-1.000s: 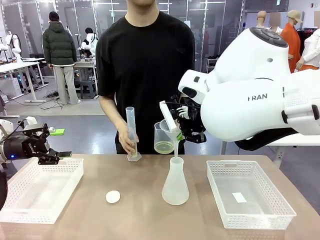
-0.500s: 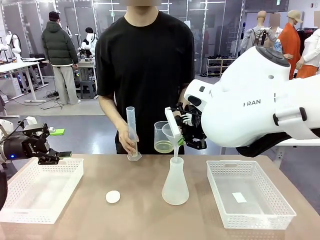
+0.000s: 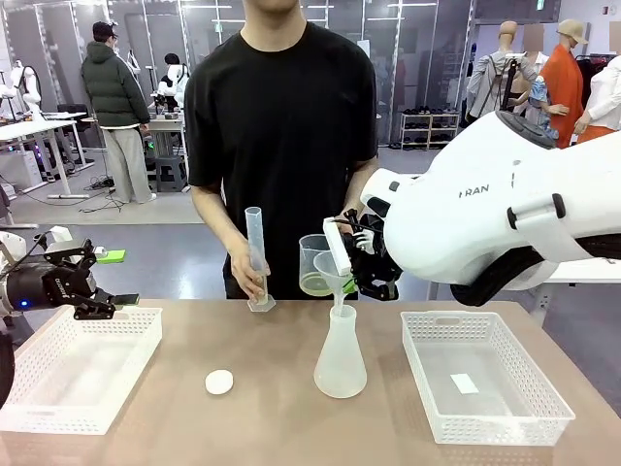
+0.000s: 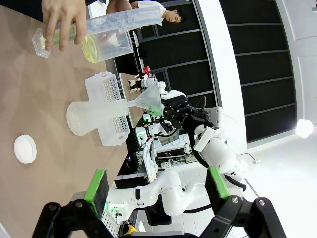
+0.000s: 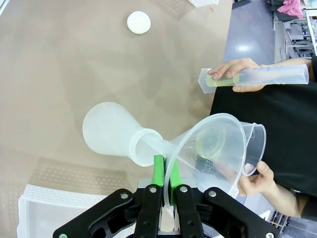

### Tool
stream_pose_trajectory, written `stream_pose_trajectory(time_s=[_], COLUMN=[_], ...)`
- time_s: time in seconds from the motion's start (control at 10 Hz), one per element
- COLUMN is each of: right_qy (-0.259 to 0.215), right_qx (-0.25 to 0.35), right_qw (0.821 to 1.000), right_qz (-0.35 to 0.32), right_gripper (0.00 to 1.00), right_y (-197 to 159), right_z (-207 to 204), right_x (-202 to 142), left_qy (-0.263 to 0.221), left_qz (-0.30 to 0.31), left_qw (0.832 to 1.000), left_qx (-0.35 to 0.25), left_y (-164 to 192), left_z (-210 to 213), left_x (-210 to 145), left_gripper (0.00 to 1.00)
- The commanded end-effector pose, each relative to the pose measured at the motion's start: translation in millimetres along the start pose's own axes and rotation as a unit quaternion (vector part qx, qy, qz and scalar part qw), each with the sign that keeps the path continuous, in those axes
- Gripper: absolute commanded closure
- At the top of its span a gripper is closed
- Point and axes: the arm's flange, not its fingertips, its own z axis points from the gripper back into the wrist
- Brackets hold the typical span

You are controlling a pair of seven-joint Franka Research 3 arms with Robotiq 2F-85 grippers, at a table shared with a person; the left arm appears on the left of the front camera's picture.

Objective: Prepare the solutions needed for the experiment.
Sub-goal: Pick up the Plastic Funnel and insert it into the Big flask.

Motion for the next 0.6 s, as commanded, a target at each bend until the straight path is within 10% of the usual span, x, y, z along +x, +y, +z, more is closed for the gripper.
stream_pose_trajectory(time_s=[0.0,0.5], right_qy=[-0.018,-0.016], right_qx=[0.004,0.020], right_qw=[1.000,1.000], right_qz=[0.007,-0.006], right_gripper=[0.95,0.95], right_y=[-3,1], right_z=[-7,-18], right_x=[-8,-14], left_qy=[-0.001,-0.001], left_qz=[0.000,0.000], left_qw=[1.000,1.000], left_qx=[0.003,0.003], left_y=[-1,-1], left_z=[0,0], left_x=[0,0], left_gripper=[0.00,0.00])
